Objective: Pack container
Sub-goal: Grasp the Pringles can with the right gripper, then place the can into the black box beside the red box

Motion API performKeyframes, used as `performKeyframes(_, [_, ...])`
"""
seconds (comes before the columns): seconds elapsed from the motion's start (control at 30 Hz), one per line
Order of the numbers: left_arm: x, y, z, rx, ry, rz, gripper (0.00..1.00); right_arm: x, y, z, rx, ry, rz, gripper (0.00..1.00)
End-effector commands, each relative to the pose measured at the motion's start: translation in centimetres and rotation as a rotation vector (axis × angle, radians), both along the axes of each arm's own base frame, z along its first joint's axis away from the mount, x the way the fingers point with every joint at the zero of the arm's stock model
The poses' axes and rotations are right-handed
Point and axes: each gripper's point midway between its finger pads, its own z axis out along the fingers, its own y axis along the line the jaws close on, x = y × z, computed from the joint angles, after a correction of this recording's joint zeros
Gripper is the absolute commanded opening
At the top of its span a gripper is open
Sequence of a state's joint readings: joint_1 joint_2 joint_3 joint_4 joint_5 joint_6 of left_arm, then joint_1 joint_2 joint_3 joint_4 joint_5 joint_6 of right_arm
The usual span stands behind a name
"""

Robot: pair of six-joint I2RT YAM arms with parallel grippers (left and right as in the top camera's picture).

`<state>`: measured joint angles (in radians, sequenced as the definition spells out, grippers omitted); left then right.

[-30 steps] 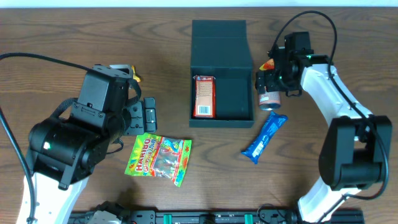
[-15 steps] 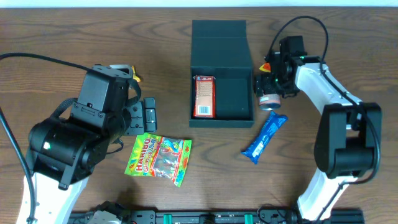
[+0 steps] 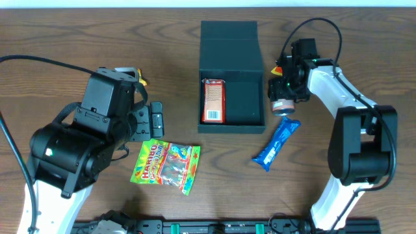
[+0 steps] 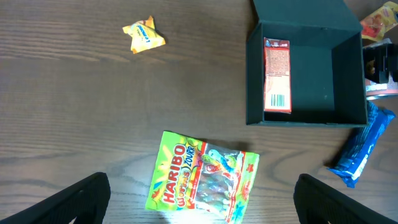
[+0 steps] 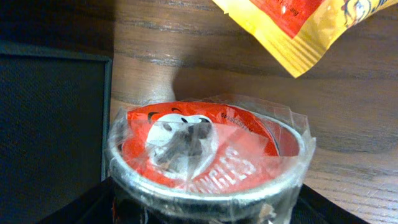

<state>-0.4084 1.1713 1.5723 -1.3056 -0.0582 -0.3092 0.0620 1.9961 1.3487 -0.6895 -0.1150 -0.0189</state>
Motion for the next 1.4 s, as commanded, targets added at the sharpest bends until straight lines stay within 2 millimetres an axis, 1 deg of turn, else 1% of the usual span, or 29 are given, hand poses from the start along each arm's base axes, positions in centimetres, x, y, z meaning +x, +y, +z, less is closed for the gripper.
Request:
performKeyframes(0.0, [0.1,0.1,0.4,0.006,-0.011,-0.011,0.95,-0.3,0.4,0.3,-0.007,0.002,0.011,0.68])
performKeyframes(0.03, [0.1,0.1,0.4,0.006,-0.011,-0.011,0.95,-0.3,0.4,0.6,-0.006,-0.002,0.011,0.65])
performKeyframes(0.1, [0.1,0.1,0.4,0.006,-0.011,-0.011,0.95,-0.4,0.3,1.4,-0.01,-0.012,0.01,0.66])
performKeyframes(0.13, [0.1,0.1,0.4,0.006,-0.011,-0.01,0.95,-0.5,0.2,2.2,-0.016,-0.024,0.009,0.68])
performKeyframes(0.27, [0.1,0.1,0.4,0.006,-0.011,-0.011,0.95,-0.9,0.1,4.6,-0.017,-0.054,0.007,0.66])
performKeyframes(0.33, [0.1,0.1,0.4,0.006,-0.011,-0.011,0.95,-1.2,0.1,6.3,-0.013,-0.08,-0.001,0.64])
performKeyframes(0.37, [0.1,0.1,0.4,0.006,-0.011,-0.011,0.95,-1.3,0.1,7.1,-0.01,-0.095,-0.008,0.64])
performKeyframes(0.47, [0.1,0.1,0.4,0.006,-0.011,-0.011,0.95,-1.8,0.2,10.5,0.009,-0.161,-0.045,0.64])
performKeyframes(0.57, [0.1,0.1,0.4,0.006,-0.011,-0.011,0.95,-2.2,0.7,13.3,0.037,-0.219,-0.086,0.64])
performKeyframes(0.63, [0.1,0.1,0.4,0.006,-0.011,-0.011,0.95,-2.5,1.3,14.9,0.061,-0.252,-0.115,0.63])
performKeyframes(0.73, [0.1,0.1,0.4,0.006,-0.011,-0.011,0.95,-2.8,2.4,16.2,0.098,-0.277,-0.151,0.63])
performKeyframes(0.83, [0.1,0.1,0.4,0.006,-0.011,-0.01,0.95,-3.0,4.1,16.5,0.135,-0.277,-0.179,0.63])
performKeyframes(0.93, [0.1,0.1,0.4,0.006,-0.011,-0.011,0.95,-3.0,6.6,16.8,0.178,-0.283,-0.184,0.63])
performKeyframes(1.07, [0.1,0.1,0.4,0.006,-0.011,-0.011,0.95,-2.6,9.8,17.5,0.198,-0.336,-0.173,0.63])
performKeyframes(1.17, [0.1,0.1,0.4,0.006,-0.011,-0.01,0.95,-2.5,11.7,17.4,0.209,-0.353,-0.151,0.63])
performKeyframes(1.2, [0.1,0.1,0.4,0.006,-0.011,-0.011,0.95,-2.4,12.5,17.0,0.205,-0.353,-0.138,0.63])
performKeyframes(1.23, [0.1,0.1,0.4,0.006,-0.011,-0.011,0.95,-2.4,12.8,16.6,0.198,-0.347,-0.139,0.63])
performKeyframes(1.37, [0.1,0.1,0.4,0.006,-0.011,-0.011,0.95,-2.2,13.4,14.1,0.171,-0.296,-0.13,0.62])
